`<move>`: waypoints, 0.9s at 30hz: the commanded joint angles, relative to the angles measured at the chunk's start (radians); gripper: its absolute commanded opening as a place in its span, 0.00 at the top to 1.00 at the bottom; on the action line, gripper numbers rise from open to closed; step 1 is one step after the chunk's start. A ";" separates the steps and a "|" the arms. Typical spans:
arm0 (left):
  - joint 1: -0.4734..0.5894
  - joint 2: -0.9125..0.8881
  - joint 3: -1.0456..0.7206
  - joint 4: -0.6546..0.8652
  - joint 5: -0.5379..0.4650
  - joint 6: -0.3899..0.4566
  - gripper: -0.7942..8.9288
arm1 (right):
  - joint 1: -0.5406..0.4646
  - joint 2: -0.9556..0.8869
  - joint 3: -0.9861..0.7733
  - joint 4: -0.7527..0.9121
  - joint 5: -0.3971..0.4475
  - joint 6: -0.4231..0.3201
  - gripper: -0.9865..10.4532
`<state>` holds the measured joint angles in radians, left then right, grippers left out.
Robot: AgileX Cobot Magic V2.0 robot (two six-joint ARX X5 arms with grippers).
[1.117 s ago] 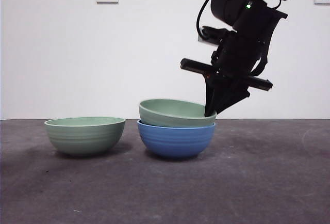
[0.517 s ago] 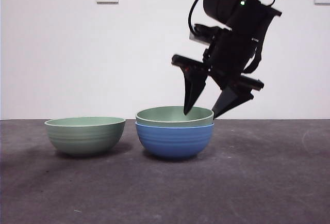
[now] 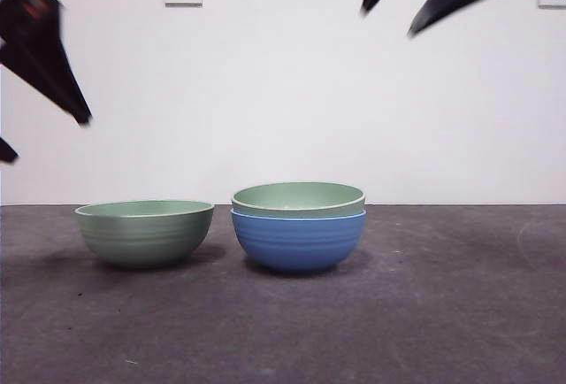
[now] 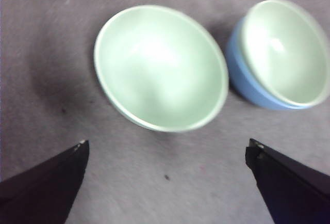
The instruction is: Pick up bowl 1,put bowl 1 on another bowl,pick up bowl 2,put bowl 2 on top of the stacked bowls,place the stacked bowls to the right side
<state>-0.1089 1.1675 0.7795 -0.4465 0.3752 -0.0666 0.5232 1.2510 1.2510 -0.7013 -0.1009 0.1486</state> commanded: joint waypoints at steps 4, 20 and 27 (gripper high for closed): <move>-0.045 0.234 0.156 0.007 -0.126 -0.017 0.30 | 0.001 -0.132 -0.002 -0.106 0.003 -0.013 0.66; -0.063 0.560 0.375 -0.078 -0.218 -0.009 0.53 | 0.001 -0.271 -0.002 -0.251 0.082 -0.015 0.66; -0.063 0.560 0.375 -0.085 -0.216 -0.013 0.90 | 0.001 -0.271 -0.002 -0.251 0.081 -0.015 0.66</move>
<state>-0.1669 1.7229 1.1568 -0.5301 0.1593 -0.0792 0.5232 0.9787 1.2510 -0.9535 -0.0227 0.1413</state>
